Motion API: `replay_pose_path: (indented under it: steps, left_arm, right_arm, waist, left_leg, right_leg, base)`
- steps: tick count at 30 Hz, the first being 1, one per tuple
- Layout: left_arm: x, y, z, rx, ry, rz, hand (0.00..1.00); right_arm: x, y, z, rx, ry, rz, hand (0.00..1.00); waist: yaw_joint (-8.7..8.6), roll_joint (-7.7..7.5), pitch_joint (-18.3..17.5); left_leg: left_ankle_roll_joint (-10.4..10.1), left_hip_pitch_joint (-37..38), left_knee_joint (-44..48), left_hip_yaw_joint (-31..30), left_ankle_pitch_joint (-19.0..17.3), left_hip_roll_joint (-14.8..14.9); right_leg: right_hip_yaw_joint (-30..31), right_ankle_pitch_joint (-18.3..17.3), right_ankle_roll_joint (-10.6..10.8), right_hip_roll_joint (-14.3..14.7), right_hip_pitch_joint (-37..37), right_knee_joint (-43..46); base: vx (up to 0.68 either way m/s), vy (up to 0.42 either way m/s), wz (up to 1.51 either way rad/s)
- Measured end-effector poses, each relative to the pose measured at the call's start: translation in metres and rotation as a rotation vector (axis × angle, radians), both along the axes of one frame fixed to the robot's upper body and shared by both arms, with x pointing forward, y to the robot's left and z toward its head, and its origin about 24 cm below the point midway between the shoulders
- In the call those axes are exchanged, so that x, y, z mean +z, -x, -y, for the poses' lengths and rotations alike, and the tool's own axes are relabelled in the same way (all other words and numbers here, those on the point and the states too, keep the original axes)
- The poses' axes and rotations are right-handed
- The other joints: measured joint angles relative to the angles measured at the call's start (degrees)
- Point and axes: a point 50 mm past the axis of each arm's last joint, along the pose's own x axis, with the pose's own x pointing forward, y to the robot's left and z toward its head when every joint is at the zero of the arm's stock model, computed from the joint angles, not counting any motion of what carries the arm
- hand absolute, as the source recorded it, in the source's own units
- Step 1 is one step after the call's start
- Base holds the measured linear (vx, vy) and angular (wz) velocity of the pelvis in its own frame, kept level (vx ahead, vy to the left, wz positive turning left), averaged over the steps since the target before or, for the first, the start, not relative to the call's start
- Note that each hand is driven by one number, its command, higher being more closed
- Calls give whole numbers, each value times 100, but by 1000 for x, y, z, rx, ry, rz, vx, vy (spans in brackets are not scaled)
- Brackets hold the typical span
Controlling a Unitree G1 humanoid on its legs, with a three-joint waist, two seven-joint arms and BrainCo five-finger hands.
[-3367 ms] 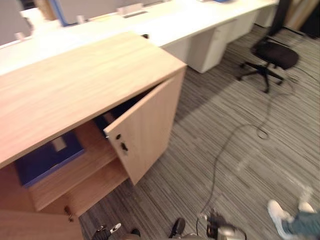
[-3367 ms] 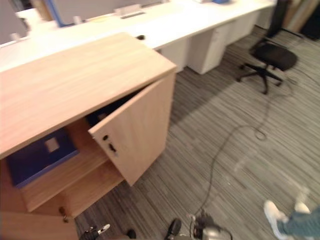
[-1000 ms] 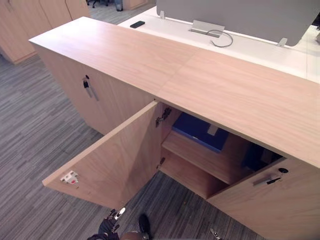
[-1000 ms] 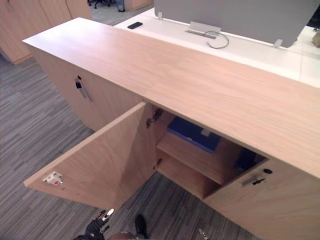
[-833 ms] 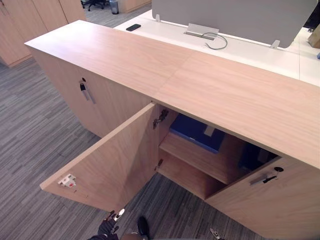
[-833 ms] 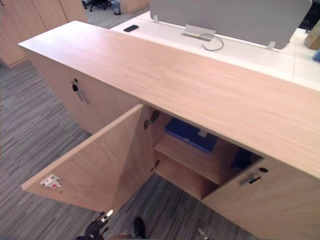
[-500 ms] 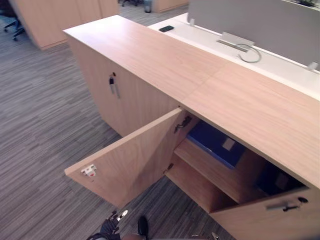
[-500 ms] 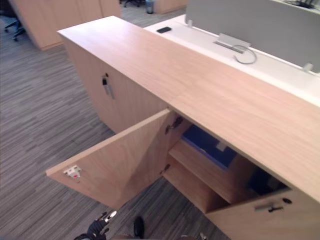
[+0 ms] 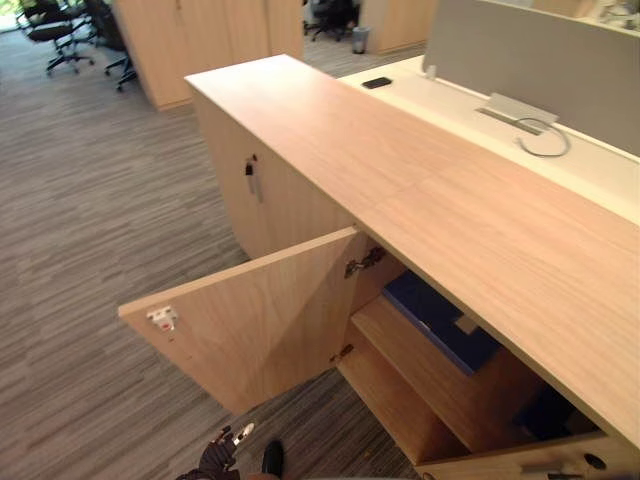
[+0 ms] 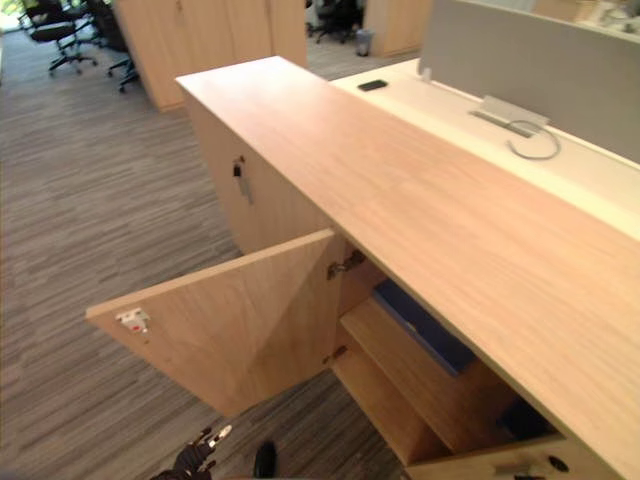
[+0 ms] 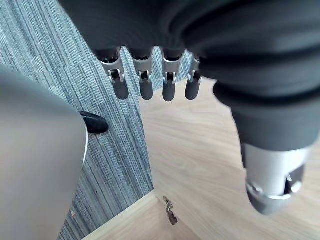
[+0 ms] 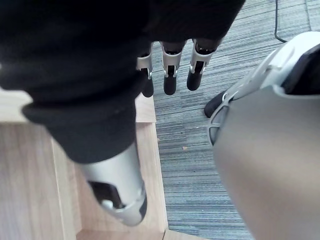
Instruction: Walk over to the cabinet, pick up the folder, carry it to the office cabinet, place the folder inside the office cabinet, then close the office cabinet door
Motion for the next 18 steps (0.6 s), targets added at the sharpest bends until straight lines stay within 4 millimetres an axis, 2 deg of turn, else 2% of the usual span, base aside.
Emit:
replay_pose_path:
  steps: [1, 2, 3, 4, 5, 6, 7, 8, 9, 11, 13, 15, 16, 18]
  left_arm:
    - [5, -6, 0, -21, -3, 28, 0]
    - [12, -16, 3, -46, 3, 76, 0]
    - [15, -20, 6, -59, 11, 98, 0]
    - [20, -23, 13, -80, 35, 134, 0]
    - [23, -23, 15, -89, 44, 150, 0]
    - [27, -27, 16, -102, 54, 179, 0]
    - [34, -35, 15, -117, 55, 218, 0]
    - [38, -40, 15, -125, 55, 241, 0]
    - [45, -46, 11, -128, 45, 273, 0]
    - [52, -50, -1, -107, 15, 302, 0]
    - [64, -56, -22, -93, -48, 339, 0]
    - [73, -59, -36, -85, -102, 360, 0]
    - [78, -61, -43, -85, -124, 378, 0]
    - [89, -68, -52, -75, -162, 420, 0]
  right_arm:
    - [0, -4, 0, -11, 0, 12, 0]
    - [1, -5, 2, -20, 5, 15, 0]
    - [1, -4, 4, -24, 8, 13, 0]
    - [2, -2, 9, -25, 20, 6, 0]
    - [2, -2, 12, -24, 28, 9, 0]
    - [4, -6, 16, -23, 45, 27, 0]
    - [4, -7, 17, -23, 45, 31, 0]
    - [5, -7, 18, -23, 47, 33, 0]
    - [5, -7, 19, -23, 51, 35, 0]
    - [5, -7, 19, -28, 43, 35, 0]
    - [5, -4, 19, -62, 32, 39, 0]
    - [5, -2, 20, -76, 35, 41, 0]
    - [5, 1, 19, -88, 37, 39, 0]
    - [4, 11, 18, -106, 37, 25, 0]
  waist:
    - [-20, -18, 86]
    - [-55, -8, 192]
    - [-58, 42, 241]
    - [-50, 137, 244]
    - [-44, 194, 234]
    - [-56, 281, 264]
    - [-62, 253, 266]
    - [-56, 251, 276]
    - [-86, 255, 273]
    - [-80, 304, 237]
    - [-69, 395, 197]
    - [-62, 516, 89]
    - [-70, 534, 27]
    - [-76, 516, -59]
  left_leg:
    - [248, -237, 475, 677, -296, 66]
    - [458, -589, 1370, 1534, -760, 250]
    - [509, -732, 1851, 1848, -997, 370]
    - [462, -909, 2676, 2272, -1425, 604]
    - [463, -976, 2906, 2396, -1614, 667]
    - [547, -1075, 3106, 2359, -1833, 609]
    - [545, -1129, 2998, 2309, -1937, 371]
    - [607, -1133, 2919, 2303, -1971, 266]
    - [684, -1120, 2800, 2319, -2016, 119]
    - [746, -1092, 2591, 2259, -1939, -90]
    - [788, -724, 1699, 2150, -1484, -285]
    - [732, -380, 881, 2081, -1088, -273]
    - [707, -205, 543, 2056, -926, -277]
    - [647, 148, 46, 2035, -715, -282]
  right_leg:
    - [-168, 14, -23, -87, 1, 7]
    - [-354, 14, -22, -189, 25, 58]
    - [-435, 9, -26, -219, 55, 101]
    - [-504, -30, 0, -272, 90, 180]
    - [-507, -95, 46, -291, 88, 251]
    - [-508, -256, 125, -403, 35, 485]
    - [-507, -377, 106, -575, -70, 624]
    - [-506, -382, 106, -629, -78, 623]
    - [-454, -405, 19, -643, -46, 489]
    - [-313, -400, -24, -605, -28, 267]
    - [-350, -366, -76, -439, -161, 54]
    - [-390, -309, -120, -147, -400, -125]
    - [-386, -236, -220, -50, -471, -228]
    - [-363, 146, -367, 20, -535, -341]
  base:
    - [-49, 107, 62]
    - [-40, 123, 68]
    - [18, 169, 56]
    - [71, 181, 25]
    - [153, 271, 24]
    - [164, 310, 35]
    - [150, 305, 47]
    - [132, 271, 59]
    - [144, 212, 58]
    - [125, 134, 46]
    - [52, 10, 22]
    - [23, -29, 5]
    - [39, -36, 13]
    - [37, -28, 8]
